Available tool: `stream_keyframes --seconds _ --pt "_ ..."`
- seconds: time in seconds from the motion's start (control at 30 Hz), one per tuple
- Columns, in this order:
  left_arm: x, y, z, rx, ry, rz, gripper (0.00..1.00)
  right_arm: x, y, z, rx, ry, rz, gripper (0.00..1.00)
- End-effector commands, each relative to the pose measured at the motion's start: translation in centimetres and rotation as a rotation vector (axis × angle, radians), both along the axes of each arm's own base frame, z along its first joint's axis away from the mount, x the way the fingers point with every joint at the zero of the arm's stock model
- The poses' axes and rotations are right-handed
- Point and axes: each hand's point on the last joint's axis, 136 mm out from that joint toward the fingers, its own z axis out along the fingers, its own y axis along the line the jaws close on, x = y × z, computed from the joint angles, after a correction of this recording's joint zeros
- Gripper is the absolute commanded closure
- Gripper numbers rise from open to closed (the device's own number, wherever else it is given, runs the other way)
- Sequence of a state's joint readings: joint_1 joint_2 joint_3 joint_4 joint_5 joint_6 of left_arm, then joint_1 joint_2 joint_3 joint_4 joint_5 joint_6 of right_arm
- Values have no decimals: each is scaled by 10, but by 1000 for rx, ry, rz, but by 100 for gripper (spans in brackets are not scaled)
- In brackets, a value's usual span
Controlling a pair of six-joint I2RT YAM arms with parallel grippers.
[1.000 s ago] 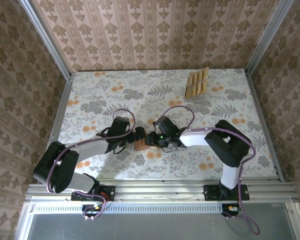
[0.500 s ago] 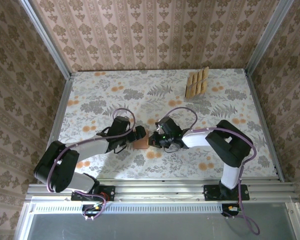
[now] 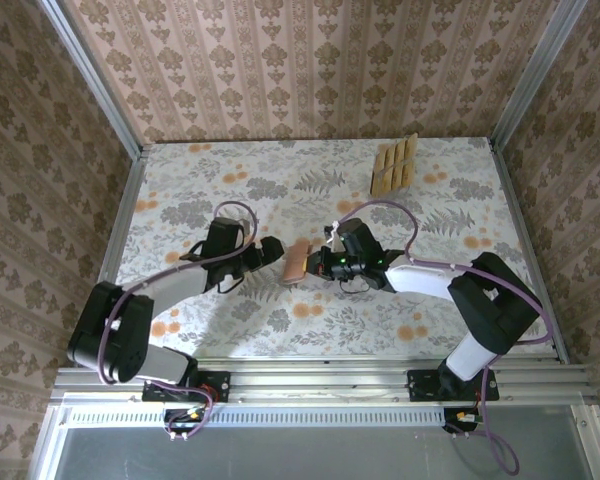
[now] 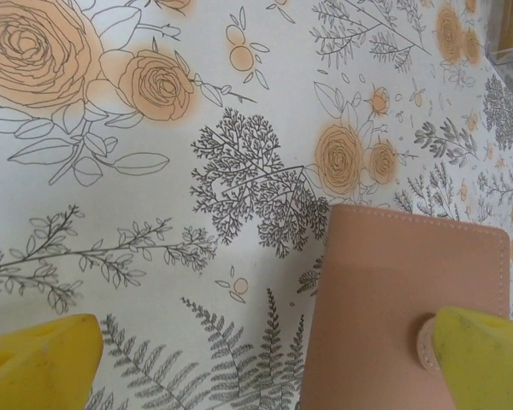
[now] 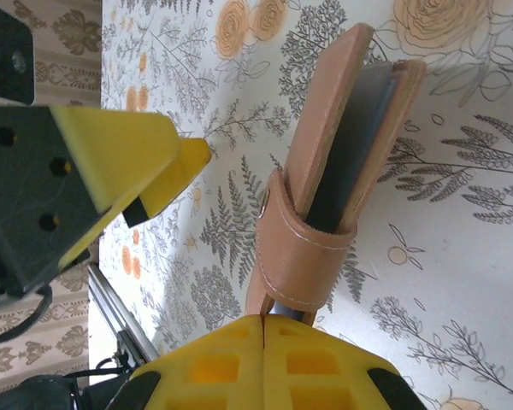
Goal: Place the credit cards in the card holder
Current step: Pick up the card holder from the center of the table, then pass the card holder.
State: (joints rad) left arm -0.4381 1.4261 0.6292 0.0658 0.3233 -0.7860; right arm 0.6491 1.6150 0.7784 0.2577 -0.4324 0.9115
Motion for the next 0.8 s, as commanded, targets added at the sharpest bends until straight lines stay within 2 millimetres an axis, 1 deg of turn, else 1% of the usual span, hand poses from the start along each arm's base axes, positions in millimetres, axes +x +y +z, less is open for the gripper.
stream_keyframes --seconds 0.0,0.13,0.37,0.47,0.6,0.77 --pt "7 -16 8 -92 5 -30 0 -7 -1 17 31 -24 37 100" --pt "15 -26 15 -156 7 -25 0 -7 -2 36 62 -52 38 100" --pt "34 -41 51 -344 -30 20 2 -4 -3 69 117 -101 31 100" --pt "40 -47 62 -413 -36 28 4 -3 -2 78 135 -115 26 100" --pt "43 -54 66 -492 -22 37 8 0 0 86 161 -124 19 100" --pt "42 -59 62 -542 0 52 12 3 2 95 185 -139 9 100"
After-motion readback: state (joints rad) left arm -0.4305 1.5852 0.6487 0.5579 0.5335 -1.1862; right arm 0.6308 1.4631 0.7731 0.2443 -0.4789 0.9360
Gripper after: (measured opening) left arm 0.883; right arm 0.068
